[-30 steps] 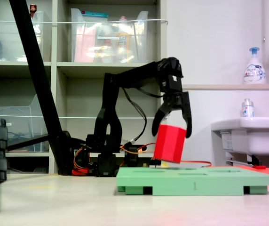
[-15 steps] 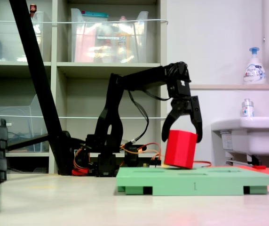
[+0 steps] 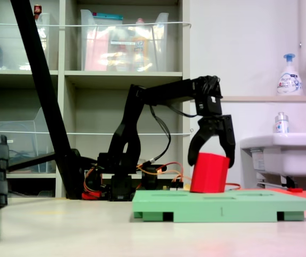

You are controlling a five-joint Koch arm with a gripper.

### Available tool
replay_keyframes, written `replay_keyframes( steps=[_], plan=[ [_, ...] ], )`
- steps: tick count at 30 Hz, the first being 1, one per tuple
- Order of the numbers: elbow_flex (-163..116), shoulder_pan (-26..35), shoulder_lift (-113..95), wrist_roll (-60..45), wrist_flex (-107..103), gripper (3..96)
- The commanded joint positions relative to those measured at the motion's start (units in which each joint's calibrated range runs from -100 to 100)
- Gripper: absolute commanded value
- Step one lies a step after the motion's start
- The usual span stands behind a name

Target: Put the octagonal pillar block into the corresponding hole

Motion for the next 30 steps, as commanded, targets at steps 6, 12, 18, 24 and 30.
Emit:
replay_keyframes(
  steps=[6, 12, 18, 24, 30],
  plan=[
    [3.91, 0.24, 2.32, -0.34, 2.37, 36.4],
    [3.91, 0.44, 2.46, 1.76, 2.47, 36.7],
    [3.91, 0.73, 2.18, 5.13, 2.37, 36.8],
    [4.01, 0.83, 2.6, 5.13, 2.47, 41.9],
    [3.91, 0.83, 3.44, 4.98, 2.76, 56.0]
  ],
)
